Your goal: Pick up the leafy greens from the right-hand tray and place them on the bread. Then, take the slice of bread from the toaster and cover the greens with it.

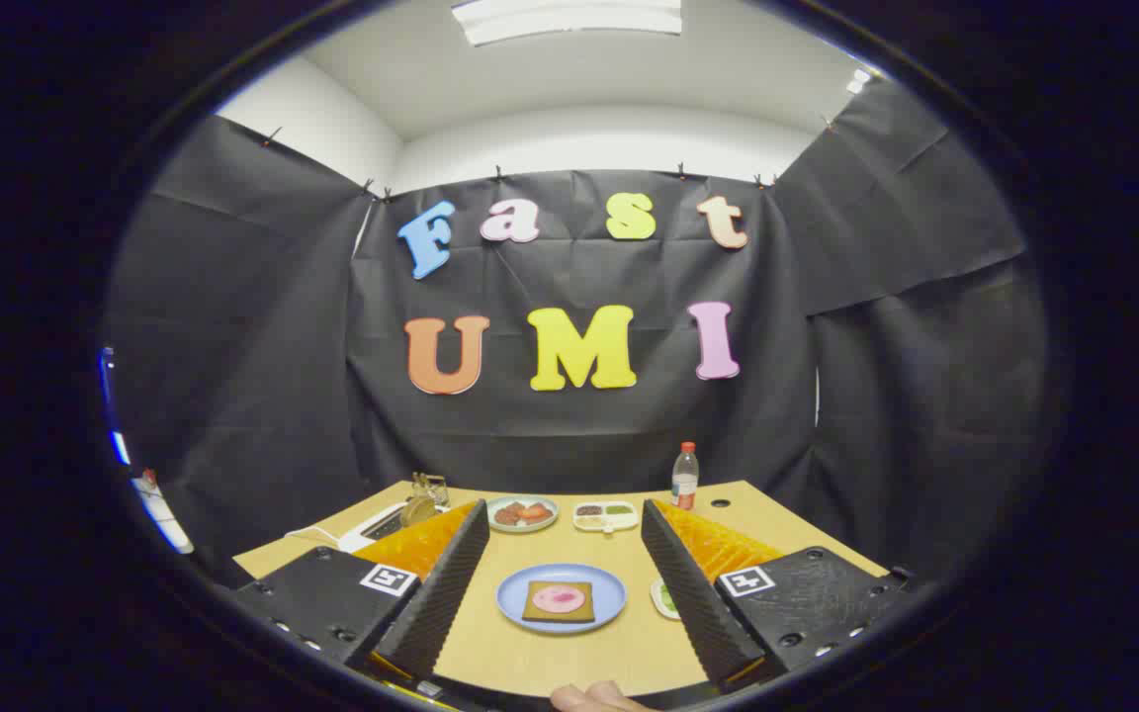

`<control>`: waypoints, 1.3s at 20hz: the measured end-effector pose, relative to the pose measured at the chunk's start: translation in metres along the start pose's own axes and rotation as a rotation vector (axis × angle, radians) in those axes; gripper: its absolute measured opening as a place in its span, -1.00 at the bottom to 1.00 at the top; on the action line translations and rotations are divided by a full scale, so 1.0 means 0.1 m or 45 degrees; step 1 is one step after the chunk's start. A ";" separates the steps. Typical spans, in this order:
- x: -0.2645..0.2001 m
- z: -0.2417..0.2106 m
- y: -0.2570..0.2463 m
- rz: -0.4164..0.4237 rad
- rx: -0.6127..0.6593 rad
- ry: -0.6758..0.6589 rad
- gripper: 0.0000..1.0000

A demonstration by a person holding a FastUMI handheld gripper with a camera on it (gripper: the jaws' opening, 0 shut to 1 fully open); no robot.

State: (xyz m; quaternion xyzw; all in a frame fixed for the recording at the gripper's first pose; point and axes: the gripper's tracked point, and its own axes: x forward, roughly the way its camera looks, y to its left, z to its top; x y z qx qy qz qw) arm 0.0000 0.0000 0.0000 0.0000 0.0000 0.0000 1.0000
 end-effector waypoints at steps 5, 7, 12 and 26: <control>-0.03 0.04 -0.13 -0.096 -0.026 -0.019 0.90; -0.04 0.04 -0.16 -0.139 -0.097 -0.042 0.90; -0.08 0.11 -0.06 -0.131 -0.150 -0.092 0.90; 0.51 -0.41 -0.74 -0.244 -0.056 0.114 0.90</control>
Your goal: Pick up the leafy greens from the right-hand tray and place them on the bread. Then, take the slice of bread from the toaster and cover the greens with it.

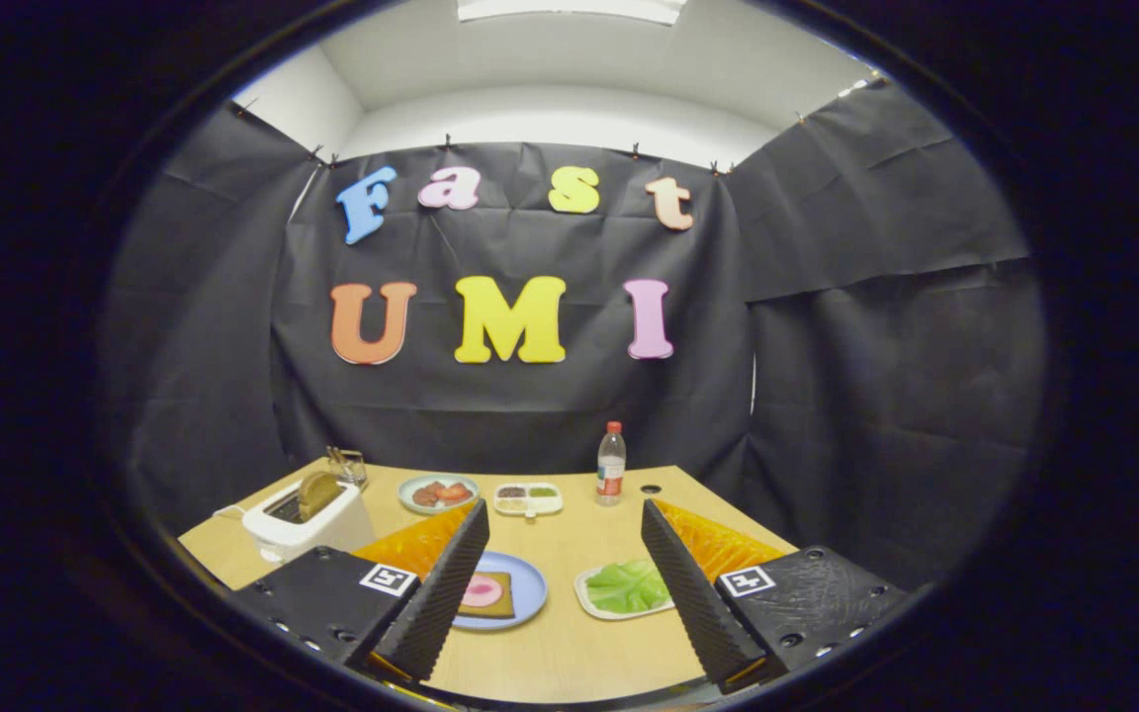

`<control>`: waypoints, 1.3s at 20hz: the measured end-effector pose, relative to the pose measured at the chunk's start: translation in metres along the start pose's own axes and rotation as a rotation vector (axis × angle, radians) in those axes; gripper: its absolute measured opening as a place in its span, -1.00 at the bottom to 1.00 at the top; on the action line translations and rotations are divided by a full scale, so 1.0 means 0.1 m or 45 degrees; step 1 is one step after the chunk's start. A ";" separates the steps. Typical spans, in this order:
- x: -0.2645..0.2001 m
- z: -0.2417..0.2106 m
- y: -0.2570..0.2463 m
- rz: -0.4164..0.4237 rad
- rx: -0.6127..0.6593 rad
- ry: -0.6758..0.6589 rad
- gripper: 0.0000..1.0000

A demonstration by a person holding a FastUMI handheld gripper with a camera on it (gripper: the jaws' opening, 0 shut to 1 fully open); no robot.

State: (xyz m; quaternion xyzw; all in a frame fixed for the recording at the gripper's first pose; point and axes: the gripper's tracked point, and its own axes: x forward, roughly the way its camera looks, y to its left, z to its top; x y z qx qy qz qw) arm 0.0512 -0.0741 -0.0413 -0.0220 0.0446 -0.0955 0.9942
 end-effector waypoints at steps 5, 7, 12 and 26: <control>0.52 -0.48 -0.41 -0.131 -0.080 0.204 0.90; 0.72 -0.67 -0.55 -0.169 -0.089 0.301 0.90; 1.13 -0.99 -0.66 -0.168 -0.083 0.420 0.90; 2.05 -2.17 -0.71 -0.015 0.033 0.893 0.88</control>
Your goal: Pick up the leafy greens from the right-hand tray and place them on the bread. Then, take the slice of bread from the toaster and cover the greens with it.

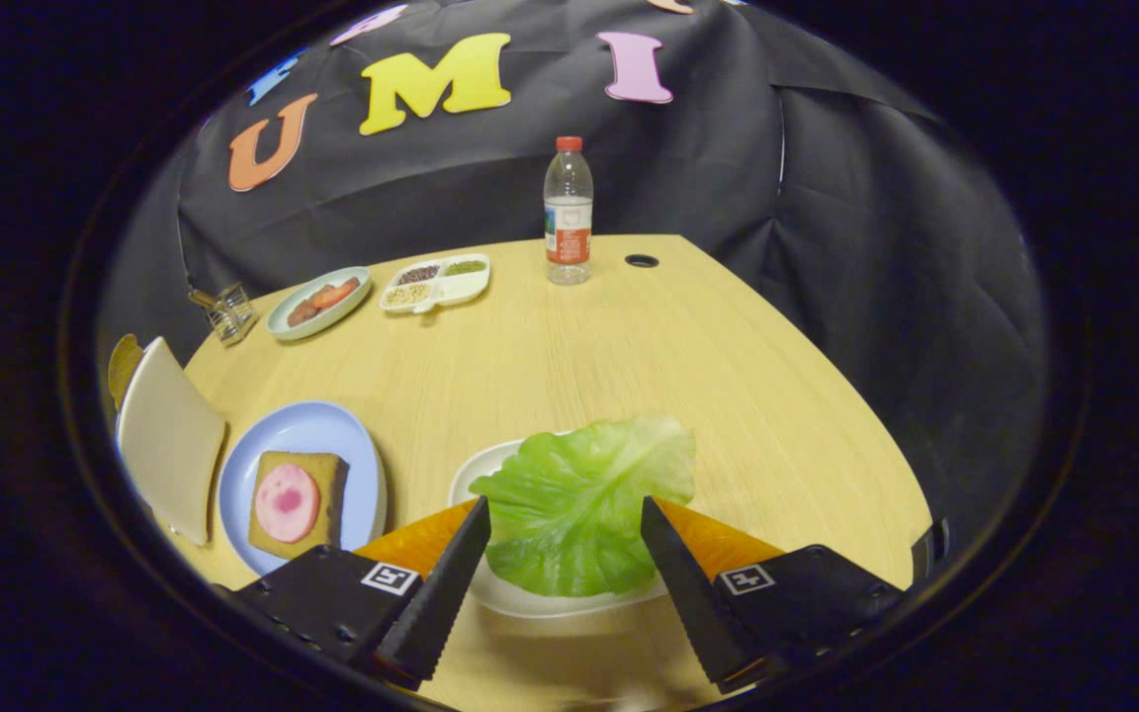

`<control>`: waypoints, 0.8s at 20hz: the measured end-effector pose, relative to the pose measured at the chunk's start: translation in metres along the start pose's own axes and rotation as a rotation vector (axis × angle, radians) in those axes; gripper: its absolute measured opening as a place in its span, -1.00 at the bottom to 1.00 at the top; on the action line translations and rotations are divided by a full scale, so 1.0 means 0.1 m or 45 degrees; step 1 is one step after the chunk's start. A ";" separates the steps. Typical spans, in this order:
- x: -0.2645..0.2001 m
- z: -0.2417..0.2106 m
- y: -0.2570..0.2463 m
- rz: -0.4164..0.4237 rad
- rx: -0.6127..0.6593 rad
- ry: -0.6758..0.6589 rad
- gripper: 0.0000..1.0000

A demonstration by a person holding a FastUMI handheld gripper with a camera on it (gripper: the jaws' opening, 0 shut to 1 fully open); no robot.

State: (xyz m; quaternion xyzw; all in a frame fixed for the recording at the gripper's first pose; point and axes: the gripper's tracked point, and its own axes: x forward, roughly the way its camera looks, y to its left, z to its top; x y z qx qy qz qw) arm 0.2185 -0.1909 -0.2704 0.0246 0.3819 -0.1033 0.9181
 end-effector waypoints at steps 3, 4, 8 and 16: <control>0.14 -0.05 0.01 -0.012 -0.014 0.051 0.89; 0.19 -0.06 0.00 -0.020 -0.018 0.071 0.89; 0.24 -0.13 0.02 -0.009 0.024 0.141 0.77; 0.26 -0.15 0.10 0.001 0.036 0.108 0.33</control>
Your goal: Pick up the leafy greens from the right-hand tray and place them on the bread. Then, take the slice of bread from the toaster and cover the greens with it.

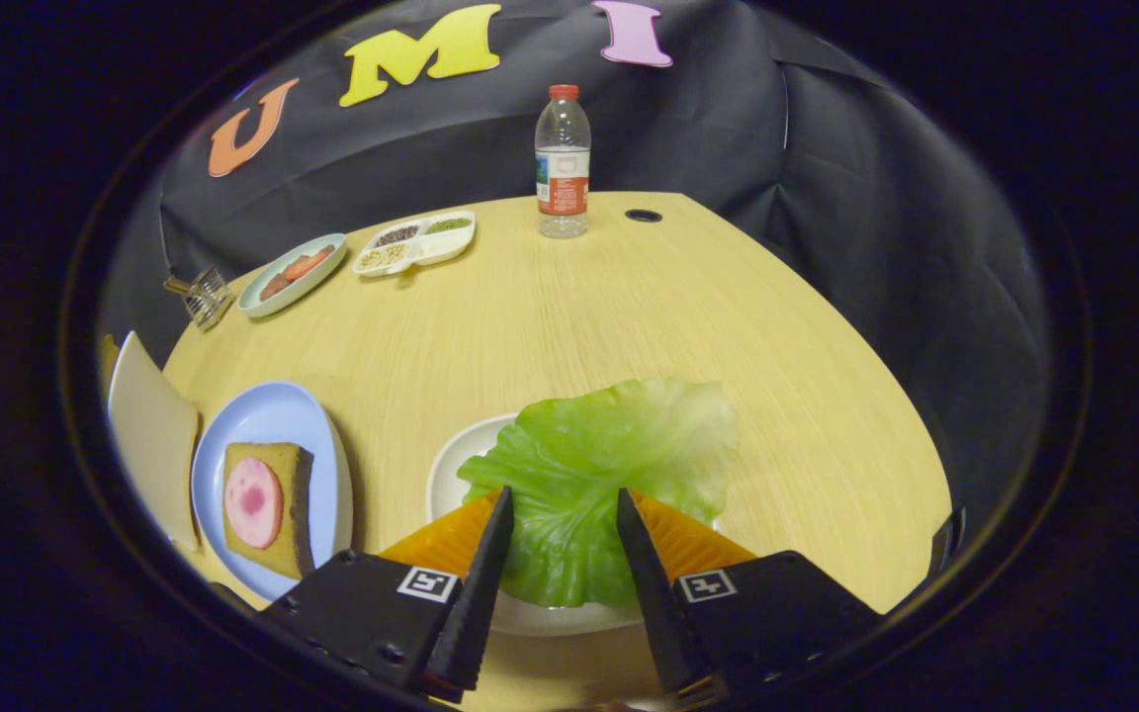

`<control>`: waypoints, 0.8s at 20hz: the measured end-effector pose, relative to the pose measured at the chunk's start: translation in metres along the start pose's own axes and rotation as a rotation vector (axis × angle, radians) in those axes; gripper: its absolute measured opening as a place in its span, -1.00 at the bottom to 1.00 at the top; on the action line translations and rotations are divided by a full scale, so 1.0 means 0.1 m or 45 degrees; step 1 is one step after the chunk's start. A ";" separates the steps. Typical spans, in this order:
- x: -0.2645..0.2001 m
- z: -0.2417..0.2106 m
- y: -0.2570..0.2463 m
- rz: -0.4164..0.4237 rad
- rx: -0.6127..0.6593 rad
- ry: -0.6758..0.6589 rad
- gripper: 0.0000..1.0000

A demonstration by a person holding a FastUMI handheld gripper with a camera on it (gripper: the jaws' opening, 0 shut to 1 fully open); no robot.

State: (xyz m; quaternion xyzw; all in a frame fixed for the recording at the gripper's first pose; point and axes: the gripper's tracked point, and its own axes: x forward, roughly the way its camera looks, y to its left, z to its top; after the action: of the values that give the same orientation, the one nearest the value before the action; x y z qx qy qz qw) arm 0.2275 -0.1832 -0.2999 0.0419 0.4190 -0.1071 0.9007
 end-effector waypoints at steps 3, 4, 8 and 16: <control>0.01 0.00 0.02 0.002 0.005 -0.022 -0.84; 0.01 0.01 0.01 -0.008 0.006 -0.020 -0.84; -0.21 0.03 0.04 -0.017 0.021 -0.053 -0.86; -0.89 0.19 0.19 0.010 0.035 -0.176 -1.00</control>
State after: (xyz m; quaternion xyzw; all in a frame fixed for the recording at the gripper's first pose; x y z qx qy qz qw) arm 0.1906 -0.1541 -0.2200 0.0484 0.3540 -0.1118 0.9273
